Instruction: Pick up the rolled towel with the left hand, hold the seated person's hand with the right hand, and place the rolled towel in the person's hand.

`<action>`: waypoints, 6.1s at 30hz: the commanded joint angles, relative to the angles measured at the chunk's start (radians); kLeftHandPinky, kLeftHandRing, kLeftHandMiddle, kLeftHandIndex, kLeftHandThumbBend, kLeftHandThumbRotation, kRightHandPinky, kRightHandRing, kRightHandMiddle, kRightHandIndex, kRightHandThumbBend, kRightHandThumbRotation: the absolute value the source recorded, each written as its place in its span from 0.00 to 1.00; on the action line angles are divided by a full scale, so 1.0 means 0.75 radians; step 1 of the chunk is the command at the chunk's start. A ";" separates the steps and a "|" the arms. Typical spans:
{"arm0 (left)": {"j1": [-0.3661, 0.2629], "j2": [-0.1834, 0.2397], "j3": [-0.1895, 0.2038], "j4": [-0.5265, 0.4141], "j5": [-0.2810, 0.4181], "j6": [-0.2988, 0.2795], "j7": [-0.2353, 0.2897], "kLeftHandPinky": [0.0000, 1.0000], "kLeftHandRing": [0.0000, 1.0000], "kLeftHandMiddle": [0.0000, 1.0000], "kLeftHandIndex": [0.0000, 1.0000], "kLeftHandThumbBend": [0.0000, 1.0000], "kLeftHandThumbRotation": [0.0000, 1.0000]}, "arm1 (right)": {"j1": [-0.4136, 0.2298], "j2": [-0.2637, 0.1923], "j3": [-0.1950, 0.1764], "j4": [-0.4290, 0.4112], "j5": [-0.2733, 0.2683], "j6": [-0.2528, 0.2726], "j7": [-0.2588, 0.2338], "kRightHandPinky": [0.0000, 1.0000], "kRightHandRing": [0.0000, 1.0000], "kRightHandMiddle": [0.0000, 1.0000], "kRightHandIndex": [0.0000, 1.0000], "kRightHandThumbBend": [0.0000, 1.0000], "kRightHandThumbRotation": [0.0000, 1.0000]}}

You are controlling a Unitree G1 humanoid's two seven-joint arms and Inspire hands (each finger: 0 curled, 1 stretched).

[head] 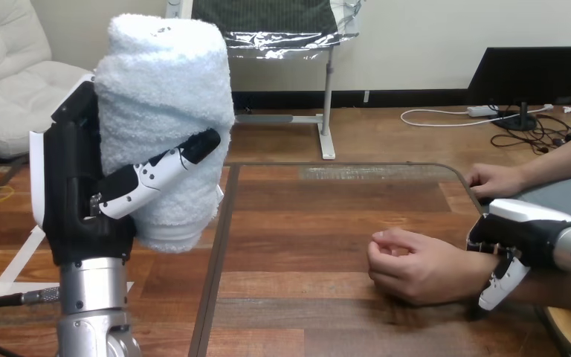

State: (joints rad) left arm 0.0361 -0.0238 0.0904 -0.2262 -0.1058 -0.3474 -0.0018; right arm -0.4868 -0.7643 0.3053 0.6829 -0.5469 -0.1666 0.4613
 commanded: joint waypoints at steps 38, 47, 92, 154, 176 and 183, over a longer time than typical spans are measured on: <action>-0.186 -0.026 -0.052 0.157 0.063 -0.070 0.004 0.19 0.25 0.33 0.38 0.54 0.00 | 0.006 -0.145 -0.206 -0.302 0.150 0.072 0.041 0.22 0.29 0.37 0.40 0.90 0.07; -0.210 -0.031 -0.061 0.211 0.049 -0.085 -0.001 0.19 0.25 0.33 0.37 0.53 0.00 | -0.003 -0.154 -0.222 -0.344 0.150 0.087 0.053 0.23 0.29 0.37 0.40 0.89 0.07; -0.657 -0.173 -0.054 1.161 -0.069 -0.451 -0.084 0.26 0.31 0.38 0.42 0.53 0.00 | -0.050 -0.067 -0.208 -0.524 0.155 0.164 0.133 0.21 0.27 0.35 0.40 0.92 0.12; -0.977 -0.491 -0.082 1.649 -0.184 -0.618 -0.103 0.30 0.34 0.41 0.43 0.66 0.00 | -0.062 0.025 -0.203 -0.591 0.165 0.177 0.150 0.22 0.28 0.34 0.36 0.95 0.10; -0.956 -0.517 -0.126 1.597 -0.199 -0.612 -0.118 0.30 0.35 0.41 0.43 0.68 0.00 | -0.037 0.012 -0.213 -0.609 0.165 0.191 0.159 0.23 0.29 0.35 0.37 0.93 0.12; -0.946 -0.520 -0.131 1.585 -0.214 -0.595 -0.129 0.30 0.35 0.41 0.43 0.68 0.00 | -0.030 0.007 -0.214 -0.611 0.165 0.195 0.161 0.22 0.28 0.35 0.37 0.92 0.12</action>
State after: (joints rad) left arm -0.5147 -0.1767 0.0139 1.0463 -0.2480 -0.7605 -0.0728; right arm -0.4795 -0.7466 0.1740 0.2148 -0.4314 -0.0540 0.5907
